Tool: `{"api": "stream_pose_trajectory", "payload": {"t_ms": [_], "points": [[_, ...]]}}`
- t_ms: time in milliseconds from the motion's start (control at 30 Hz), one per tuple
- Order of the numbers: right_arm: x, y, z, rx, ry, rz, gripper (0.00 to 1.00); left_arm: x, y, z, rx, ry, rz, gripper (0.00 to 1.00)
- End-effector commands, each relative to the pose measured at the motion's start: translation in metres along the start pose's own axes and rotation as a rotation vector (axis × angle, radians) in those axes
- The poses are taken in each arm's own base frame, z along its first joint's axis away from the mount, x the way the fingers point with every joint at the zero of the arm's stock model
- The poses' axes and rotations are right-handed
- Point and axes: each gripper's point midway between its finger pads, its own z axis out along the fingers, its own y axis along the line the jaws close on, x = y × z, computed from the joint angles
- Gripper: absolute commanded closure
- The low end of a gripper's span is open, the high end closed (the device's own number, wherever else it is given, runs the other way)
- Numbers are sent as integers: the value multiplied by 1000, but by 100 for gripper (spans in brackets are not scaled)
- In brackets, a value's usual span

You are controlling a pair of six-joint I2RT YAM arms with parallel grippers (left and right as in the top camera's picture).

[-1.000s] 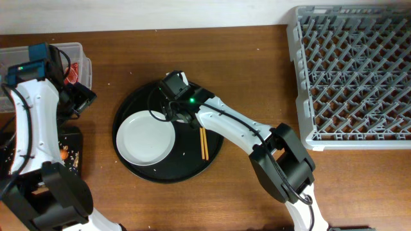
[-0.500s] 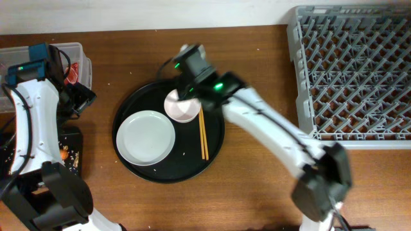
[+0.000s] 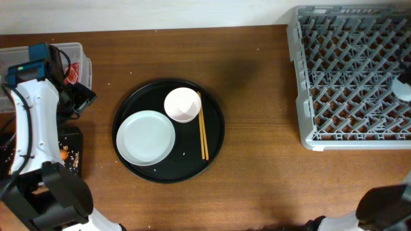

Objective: Sort waste into correct bins and load items into the dishwasher rack
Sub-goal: 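Lift the blue cup and carry it right toward the dish rack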

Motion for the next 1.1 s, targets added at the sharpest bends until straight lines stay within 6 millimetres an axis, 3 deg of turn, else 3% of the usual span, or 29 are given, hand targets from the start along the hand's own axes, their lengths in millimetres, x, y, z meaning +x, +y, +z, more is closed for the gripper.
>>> {"api": "stream_pose_trajectory", "payload": {"t_ms": [0, 33, 133, 200, 400, 467, 533, 600, 700, 900, 1067], "points": [[15, -15, 35, -11, 112, 21, 35, -2, 1, -5, 7, -17, -15, 1], [23, -16, 48, -1, 154, 22, 31, -2, 1, -5, 7, -17, -15, 1], [36, -26, 61, 55, 211, 16, 23, -2, 1, -5, 7, -17, -15, 1], [38, -26, 60, 56, 220, 16, 18, -2, 1, -5, 7, -17, -15, 1], [52, -22, 52, 50, 280, 16, 16, -2, 1, -5, 7, -16, -14, 1], [58, -31, 50, 99, 302, 26, 16, -2, 1, -5, 7, -16, -15, 1], [66, -56, 44, 236, 319, 152, 16, -2, 1, -5, 7, -17, -14, 1], [78, -79, 37, 290, 359, 311, 17, -2, 1, -5, 7, -17, -15, 1], [91, -116, 28, 344, 408, 415, 21, -2, 1, -5, 7, -17, -15, 1], [106, -178, -11, 318, 405, 669, 23, -2, 1, -5, 7, -17, -15, 1], [171, -224, -11, 415, 537, 891, 25, -2, 1, -5, 7, -17, -14, 1]]}}
